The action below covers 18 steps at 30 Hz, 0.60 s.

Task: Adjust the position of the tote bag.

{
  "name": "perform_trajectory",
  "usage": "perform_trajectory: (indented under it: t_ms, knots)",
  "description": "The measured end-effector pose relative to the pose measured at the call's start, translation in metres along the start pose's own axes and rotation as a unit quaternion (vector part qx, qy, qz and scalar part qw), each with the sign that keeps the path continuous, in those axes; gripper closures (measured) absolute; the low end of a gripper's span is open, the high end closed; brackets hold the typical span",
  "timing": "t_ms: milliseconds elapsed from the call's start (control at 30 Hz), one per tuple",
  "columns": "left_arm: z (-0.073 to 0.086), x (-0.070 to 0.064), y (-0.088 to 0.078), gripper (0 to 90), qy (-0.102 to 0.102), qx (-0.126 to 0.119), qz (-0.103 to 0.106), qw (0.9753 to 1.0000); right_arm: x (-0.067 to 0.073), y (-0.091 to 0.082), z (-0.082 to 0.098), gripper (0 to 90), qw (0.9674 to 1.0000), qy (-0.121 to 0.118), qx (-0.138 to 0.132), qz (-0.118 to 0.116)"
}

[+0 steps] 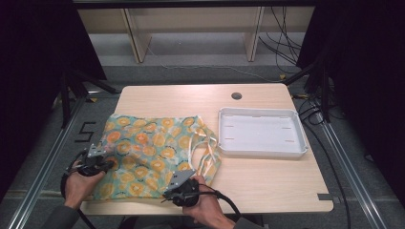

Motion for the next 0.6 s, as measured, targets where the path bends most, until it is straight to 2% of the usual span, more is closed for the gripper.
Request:
perform_trajectory:
  t_ms: [233,267,300,333,367,400,433,467,533,567,600]
  knots:
    - [-0.015,-0.002,0.014,89.4,0.011,0.001,-0.001,0.9999,0.029,0.012,-0.01,90.0,0.9995,0.0,-0.008,-0.032]
    - [-0.018,-0.002,0.016,89.5,0.013,0.003,-0.001,0.9999,0.031,0.015,-0.013,90.0,0.9992,-0.01,-0.009,-0.036]
    - [-0.02,0.0,0.017,89.5,0.021,0.012,-0.007,0.9997,0.036,0.018,-0.016,90.0,0.9992,0.0,-0.009,-0.04]
    - [-0.023,0.001,0.02,89.5,0.035,0.009,-0.009,0.9993,0.039,0.022,-0.02,90.0,0.9989,0.001,-0.011,-0.045]
    - [-0.026,0.001,0.022,89.5,0.028,0.011,-0.006,0.9995,0.042,0.026,-0.023,90.0,0.9988,0.002,-0.01,-0.047]
    - [-0.029,0.002,0.023,89.5,0.033,0.017,-0.01,0.9992,0.043,0.03,-0.027,90.0,0.9987,-0.011,-0.01,-0.049]
    - [-0.032,0.002,0.026,89.5,0.032,0.014,-0.008,0.9993,0.047,0.034,-0.031,90.0,0.9985,-0.009,-0.012,-0.054]
    - [-0.035,0.003,0.028,89.5,0.044,0.02,-0.008,0.9988,0.048,0.038,-0.035,90.0,0.9983,-0.016,-0.013,-0.054]
    - [-0.044,0.002,0.034,89.5,0.044,0.014,-0.007,0.9989,0.051,0.045,-0.042,90.0,0.9982,-0.006,-0.013,-0.058]
    - [-0.049,0.002,0.037,89.5,0.052,0.02,-0.009,0.9984,0.048,0.047,-0.045,90.0,0.9982,-0.017,-0.014,-0.056]
    - [-0.054,0.001,0.039,89.5,0.057,0.019,-0.008,0.9981,0.049,0.049,-0.047,89.8,0.9981,-0.002,-0.016,-0.059]
Point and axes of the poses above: each handheld gripper's, and its own axes: y roughly forward along the jaws, z roughly out of its underside, x roughly to its left, the point moved 8 cm from there along y, roughly forward along the jaws, and after that the axes turned 8 degrees about -y, right-handed, at the moved point
